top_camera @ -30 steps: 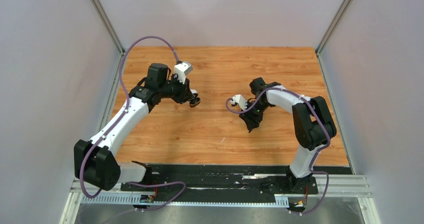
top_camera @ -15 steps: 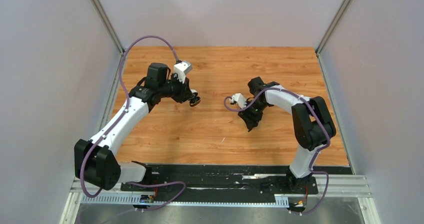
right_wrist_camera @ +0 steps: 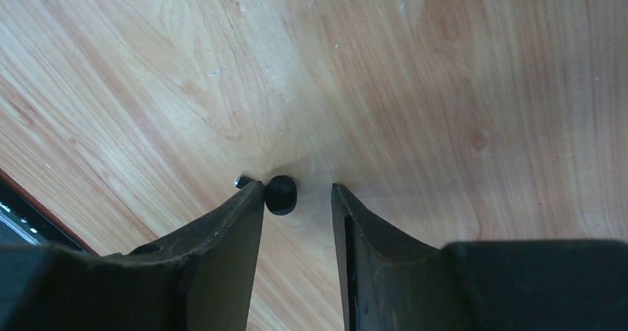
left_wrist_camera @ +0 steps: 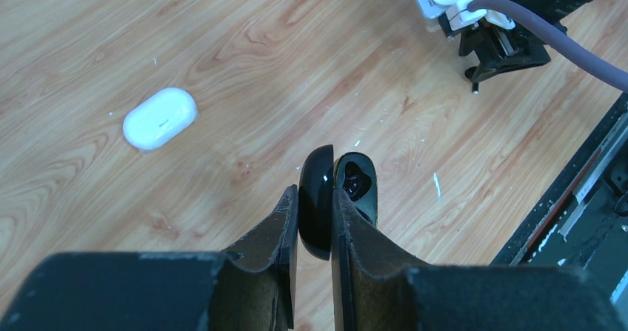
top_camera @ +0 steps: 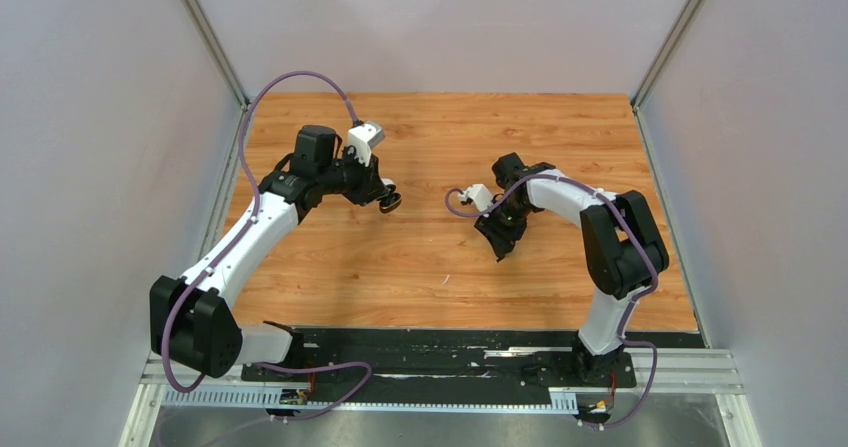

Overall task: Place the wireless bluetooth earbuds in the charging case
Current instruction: Pick up the earbud from the center of the board.

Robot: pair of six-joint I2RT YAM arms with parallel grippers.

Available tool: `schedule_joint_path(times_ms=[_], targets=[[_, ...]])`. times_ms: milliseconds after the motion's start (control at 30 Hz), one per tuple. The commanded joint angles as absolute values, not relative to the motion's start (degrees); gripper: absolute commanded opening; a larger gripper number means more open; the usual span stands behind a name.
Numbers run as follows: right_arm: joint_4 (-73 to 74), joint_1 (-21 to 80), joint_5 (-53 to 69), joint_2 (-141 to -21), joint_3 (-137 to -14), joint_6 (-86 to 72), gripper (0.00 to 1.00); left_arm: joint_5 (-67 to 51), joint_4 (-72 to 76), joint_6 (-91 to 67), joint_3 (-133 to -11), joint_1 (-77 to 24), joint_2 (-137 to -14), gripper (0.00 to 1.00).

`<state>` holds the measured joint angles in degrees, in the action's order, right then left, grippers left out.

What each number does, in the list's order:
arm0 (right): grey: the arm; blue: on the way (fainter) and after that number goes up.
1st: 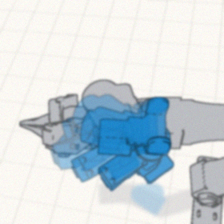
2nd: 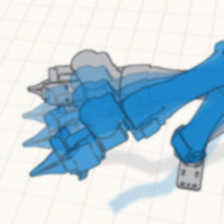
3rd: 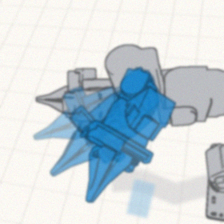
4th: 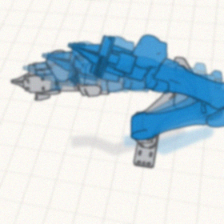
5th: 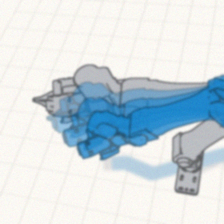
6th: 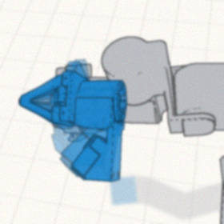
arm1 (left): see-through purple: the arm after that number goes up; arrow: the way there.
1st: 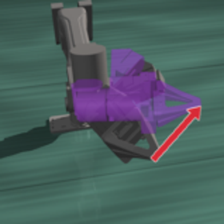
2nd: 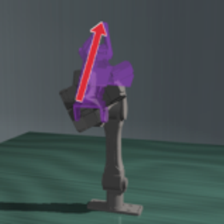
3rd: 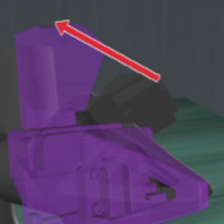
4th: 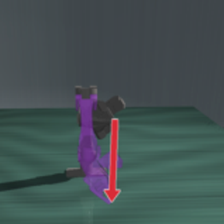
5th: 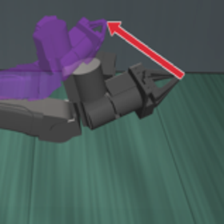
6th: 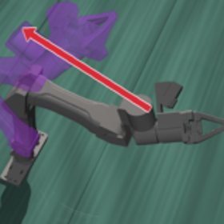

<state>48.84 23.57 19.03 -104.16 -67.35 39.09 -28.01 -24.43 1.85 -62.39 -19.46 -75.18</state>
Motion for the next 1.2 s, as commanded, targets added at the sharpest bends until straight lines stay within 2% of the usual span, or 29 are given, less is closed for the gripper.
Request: schedule_joint_path(times_ms=[0, 233, 533, 600, 700, 833, 1000, 1167], targets=[[48.8, 24.7, 16.5, -104.5, -68.8, 34.0, 0.42, -29.0, -21.9, 2.0, -62.3, -19.2, -75.0, 0.0], [49.7, 25.3, 15.7, -104.6, -68.0, 32.0, 0.41, -29.0, -21.9, 2.1, -62.2, -19.2, -74.9, 0.0], [50.2, 25.5, 15.6, -104.7, -68.5, 31.5, 0.33, -28.9, -21.9, 2.2, -62.0, -19.2, -74.7, 0.0], [50.4, 25.6, 15.8, -104.7, -68.6, 31.5, 0.28, -28.8, -21.9, 2.2, -62.0, -19.2, -74.7, 0.0], [50.6, 25.6, 16.4, -104.5, -68.8, 31.9, 0.14, -28.8, -22.0, 2.1, -61.8, -19.2, -74.6, 0.0], [50.3, 25.6, 17.1, -103.2, -69.2, 33.0, 0.01, -29.2, -21.6, 2.1, -61.3, -19.2, -74.6, 0.0], [47.1, 25.6, 19.9, -98.4, -69.4, 35.6, 0.0, -30.7, -21.0, 2.4, -60.9, -19.2, -75.2, 0.0], [34.3, 25.6, 27.9, -83.5, -64.8, 43.3, 0.0, -36.2, -19.3, 2.7, -61.4, -19.2, -76.6, 0.0]])
